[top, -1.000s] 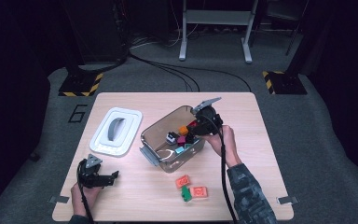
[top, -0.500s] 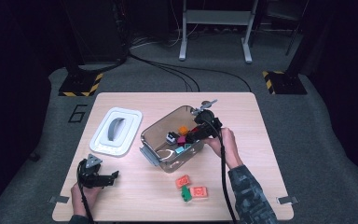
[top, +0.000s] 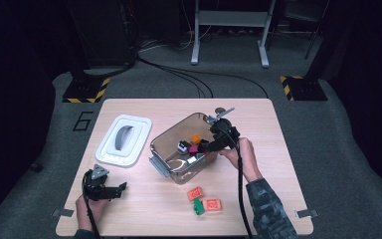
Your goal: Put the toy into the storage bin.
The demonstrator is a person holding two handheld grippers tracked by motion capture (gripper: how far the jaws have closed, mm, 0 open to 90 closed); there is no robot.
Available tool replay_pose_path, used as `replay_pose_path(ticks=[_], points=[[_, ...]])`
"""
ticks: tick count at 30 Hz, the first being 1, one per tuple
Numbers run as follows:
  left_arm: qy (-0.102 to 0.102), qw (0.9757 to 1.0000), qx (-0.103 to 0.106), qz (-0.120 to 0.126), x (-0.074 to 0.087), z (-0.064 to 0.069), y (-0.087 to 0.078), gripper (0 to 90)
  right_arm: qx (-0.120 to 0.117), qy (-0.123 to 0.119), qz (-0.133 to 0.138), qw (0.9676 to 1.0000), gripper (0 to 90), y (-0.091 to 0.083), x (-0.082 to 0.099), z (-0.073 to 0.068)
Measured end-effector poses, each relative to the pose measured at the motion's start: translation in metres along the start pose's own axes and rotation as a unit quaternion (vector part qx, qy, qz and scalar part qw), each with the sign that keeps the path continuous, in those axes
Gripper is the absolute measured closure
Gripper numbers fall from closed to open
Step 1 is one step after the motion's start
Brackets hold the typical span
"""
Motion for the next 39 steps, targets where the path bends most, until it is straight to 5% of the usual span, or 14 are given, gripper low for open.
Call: replay_pose_path(ticks=[7,18,30,39], points=[[-0.001,1.0000,-0.001,0.001,0.000,0.000,0.000,5.7,0.005,-0.001,0.040,0.9992,15.0,-0.021,0.000,0.000],[-0.005,1.0000,-0.001,0.004,-0.001,0.000,0.001,5.7,0.012,0.004,0.074,0.9972,9.9,-0.045,0.031,-0.001],[-0.005,1.0000,-0.003,0.006,-0.001,0.000,0.001,5.7,-0.007,0.032,0.068,0.9972,10.3,-0.027,0.092,-0.001],[-0.004,1.0000,-0.001,0.003,-0.001,0.000,0.000,5.7,-0.041,0.020,0.044,0.9980,10.8,0.001,0.128,-0.026]])
Point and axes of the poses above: each handheld gripper's, and its own axes: y roughly forward along the jaws, x roughly out of its underside, z roughly to its right, the point moved 10 cm from there along y, roughly forward along the jaws, and after that the axes turned 1 degree about z, right-handed, at the moved point
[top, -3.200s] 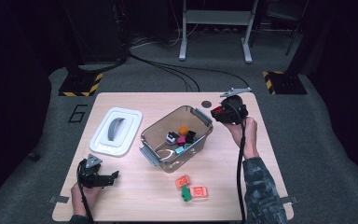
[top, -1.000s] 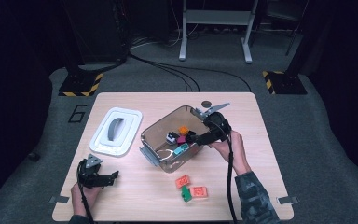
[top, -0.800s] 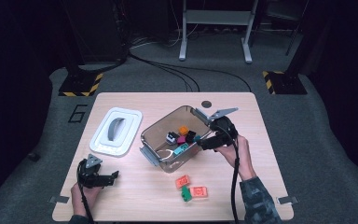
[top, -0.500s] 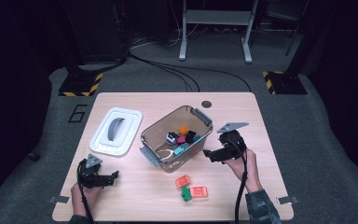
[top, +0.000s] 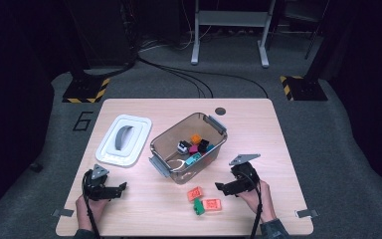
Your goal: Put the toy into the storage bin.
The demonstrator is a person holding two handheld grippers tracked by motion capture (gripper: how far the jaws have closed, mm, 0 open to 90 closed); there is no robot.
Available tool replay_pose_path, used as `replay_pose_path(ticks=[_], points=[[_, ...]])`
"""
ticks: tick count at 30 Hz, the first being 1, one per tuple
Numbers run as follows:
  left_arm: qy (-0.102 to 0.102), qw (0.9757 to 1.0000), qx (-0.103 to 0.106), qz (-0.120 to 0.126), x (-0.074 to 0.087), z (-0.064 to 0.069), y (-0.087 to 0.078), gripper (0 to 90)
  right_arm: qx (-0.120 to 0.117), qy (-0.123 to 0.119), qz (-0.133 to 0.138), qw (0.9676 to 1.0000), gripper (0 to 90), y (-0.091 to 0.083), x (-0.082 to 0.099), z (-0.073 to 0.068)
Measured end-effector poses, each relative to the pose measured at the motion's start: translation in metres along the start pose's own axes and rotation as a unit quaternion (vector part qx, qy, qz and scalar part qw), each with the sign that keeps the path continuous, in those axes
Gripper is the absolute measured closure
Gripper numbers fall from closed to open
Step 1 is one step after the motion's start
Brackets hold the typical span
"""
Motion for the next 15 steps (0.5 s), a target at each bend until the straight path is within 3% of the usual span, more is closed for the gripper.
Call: replay_pose_path(ticks=[9,15], points=[[-0.001,1.0000,-0.001,0.002,0.000,0.000,0.000,5.7,-0.040,-0.019,-0.012,0.9990,14.8,0.019,0.014,-0.031],[-0.001,1.0000,-0.002,0.003,0.000,0.000,0.000,5.7,-0.053,-0.044,-0.028,0.9973,31.3,0.028,0.017,-0.044]])
Point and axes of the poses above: each handheld gripper's, and its own axes: y roughly forward along the jaws, x roughly out of its underside, z roughly to its right, the point moved 10 cm from there along y, roughly forward along the jaws, and after that the axes turned 1 degree about z, right-handed, at the moved point
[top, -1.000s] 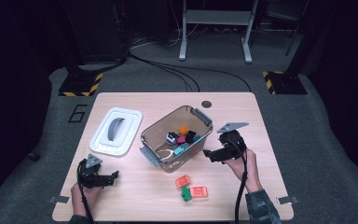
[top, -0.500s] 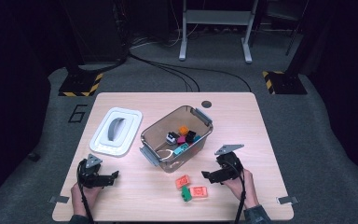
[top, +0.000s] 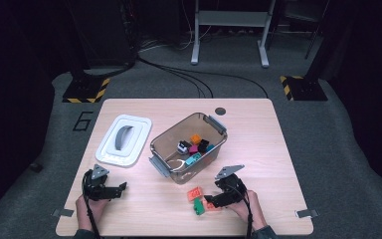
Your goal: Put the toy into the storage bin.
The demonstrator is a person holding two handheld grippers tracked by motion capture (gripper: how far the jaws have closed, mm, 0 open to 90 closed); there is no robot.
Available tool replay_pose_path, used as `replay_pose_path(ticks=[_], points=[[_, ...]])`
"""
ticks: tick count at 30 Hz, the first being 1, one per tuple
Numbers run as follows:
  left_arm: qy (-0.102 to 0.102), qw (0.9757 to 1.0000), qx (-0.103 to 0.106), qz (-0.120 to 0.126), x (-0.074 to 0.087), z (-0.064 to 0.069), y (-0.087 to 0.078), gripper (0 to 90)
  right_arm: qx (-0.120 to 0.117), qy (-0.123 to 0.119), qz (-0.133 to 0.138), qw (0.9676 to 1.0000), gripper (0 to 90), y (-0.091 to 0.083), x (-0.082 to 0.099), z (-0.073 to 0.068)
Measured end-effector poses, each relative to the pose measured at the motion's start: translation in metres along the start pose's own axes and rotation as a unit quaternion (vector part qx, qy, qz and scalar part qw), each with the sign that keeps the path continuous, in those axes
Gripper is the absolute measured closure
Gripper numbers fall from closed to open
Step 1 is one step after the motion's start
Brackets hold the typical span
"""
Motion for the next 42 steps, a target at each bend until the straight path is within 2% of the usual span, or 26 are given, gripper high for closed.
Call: replay_pose_path(ticks=[4,9,10,13,14,17,20,22,25,28,30,32,35,40,42], points=[[0.000,1.0000,0.000,-0.001,0.000,0.000,0.000,5.8,-0.004,-0.002,-0.020,0.9998,42.0,0.003,0.007,0.002],[0.000,1.0000,0.000,0.000,0.000,0.000,0.000,5.8,0.013,0.016,-0.011,0.9997,47.3,-0.004,0.011,0.014],[0.000,1.0000,0.001,-0.001,0.000,0.000,0.000,5.8,0.016,0.014,-0.010,0.9997,47.4,-0.005,0.011,0.017],[0.000,1.0000,0.002,-0.002,0.000,0.000,0.000,5.7,0.039,0.044,-0.001,0.9983,47.7,-0.010,0.013,0.028],[-0.001,1.0000,-0.001,0.003,0.000,0.000,0.000,5.7,0.043,0.043,0.001,0.9982,47.1,-0.011,0.013,0.032],[-0.001,1.0000,0.001,0.001,0.000,0.000,0.000,5.8,0.065,0.071,0.003,0.9954,45.1,-0.015,0.014,0.044],[0.000,1.0000,0.000,0.002,0.000,0.000,0.000,5.8,0.072,0.091,0.017,0.9931,40.5,-0.020,0.013,0.049],[0.000,1.0000,0.001,-0.001,0.000,0.000,0.000,5.7,0.077,0.096,0.026,0.9920,35.0,-0.022,0.011,0.048],[0.000,1.0000,0.000,0.000,0.000,0.000,0.000,5.8,0.070,0.119,0.031,0.9898,27.6,-0.022,0.007,0.039],[0.000,1.0000,0.001,-0.001,0.000,0.000,0.000,5.8,0.069,0.121,0.022,0.9901,25.5,-0.016,0.007,0.030],[-0.001,1.0000,-0.001,0.003,0.000,0.000,0.000,5.7,0.073,0.112,0.002,0.9910,28.9,-0.008,0.009,0.027],[-0.001,1.0000,0.001,0.000,0.000,0.000,0.000,5.7,0.071,0.114,-0.013,0.9908,34.2,-0.003,0.011,0.023],[0.001,1.0000,0.002,-0.002,0.000,0.000,0.000,5.7,0.083,0.114,-0.028,0.9897,43.2,0.000,0.012,0.023],[0.001,1.0000,0.001,-0.002,0.000,0.000,0.000,5.7,0.093,0.109,-0.054,0.9883,51.3,0.001,0.015,0.025],[0.001,1.0000,0.001,-0.002,0.000,0.000,0.000,5.7,0.093,0.109,-0.054,0.9882,55.6,0.000,0.015,0.026]])
Point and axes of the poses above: each handheld gripper's, and its own axes: y roughly forward along the jaws, x roughly out of its underside, z roughly to its right, the point moved 10 cm from there along y, roughly forward along the jaws, and after that the axes turned 1 degree about z, right-handed, at the moved point
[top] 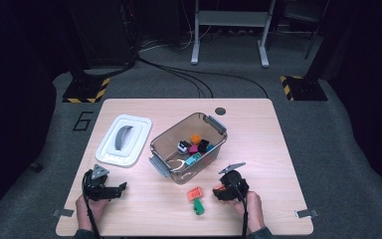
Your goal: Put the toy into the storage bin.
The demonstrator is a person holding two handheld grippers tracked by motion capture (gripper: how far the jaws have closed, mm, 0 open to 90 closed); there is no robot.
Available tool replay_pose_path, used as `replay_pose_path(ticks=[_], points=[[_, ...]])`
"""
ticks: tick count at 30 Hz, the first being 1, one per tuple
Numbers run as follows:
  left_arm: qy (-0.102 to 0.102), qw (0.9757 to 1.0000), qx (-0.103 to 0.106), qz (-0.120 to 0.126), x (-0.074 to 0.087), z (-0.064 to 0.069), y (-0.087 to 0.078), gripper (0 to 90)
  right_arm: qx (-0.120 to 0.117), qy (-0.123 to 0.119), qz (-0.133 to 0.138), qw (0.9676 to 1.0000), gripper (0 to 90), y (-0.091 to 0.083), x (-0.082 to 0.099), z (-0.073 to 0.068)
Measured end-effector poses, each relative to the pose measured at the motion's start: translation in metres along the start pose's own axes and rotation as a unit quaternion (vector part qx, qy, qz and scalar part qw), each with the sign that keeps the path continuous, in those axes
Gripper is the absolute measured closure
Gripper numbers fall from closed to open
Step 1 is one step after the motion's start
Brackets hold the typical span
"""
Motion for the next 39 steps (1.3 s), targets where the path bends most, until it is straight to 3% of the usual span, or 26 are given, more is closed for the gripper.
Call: replay_pose_path(ticks=[14,17,19,29,35,39], points=[[0.003,1.0000,-0.001,0.000,0.000,0.000,0.000,5.8,0.025,0.000,-0.005,0.9997,56.9,-0.004,-0.003,0.023],[0.003,1.0000,0.000,0.000,0.000,0.000,0.000,5.8,0.016,0.002,-0.019,0.9997,49.4,-0.003,-0.004,0.024],[0.004,1.0000,0.001,-0.004,0.001,0.000,-0.001,5.8,0.013,0.002,-0.021,0.9997,48.9,-0.002,-0.007,0.022],[0.003,1.0000,-0.001,-0.001,0.000,0.000,0.000,5.8,0.027,0.002,-0.046,0.9986,56.7,0.005,-0.012,0.022],[0.004,1.0000,0.001,-0.004,0.001,0.000,-0.001,5.8,0.030,0.001,-0.047,0.9984,57.9,0.003,-0.012,0.024],[0.000,1.0000,0.000,0.000,0.000,0.000,0.000,5.8,0.022,0.008,-0.023,0.9995,58.2,-0.002,-0.017,0.029]])
Point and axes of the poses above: each handheld gripper's, and its own axes: y roughly forward along the jaws, x roughly out of its underside, z roughly to its right, the point moved 10 cm from there along y, roughly forward along the jaws, and after that the axes turned 1 degree about z, right-handed, at the moved point
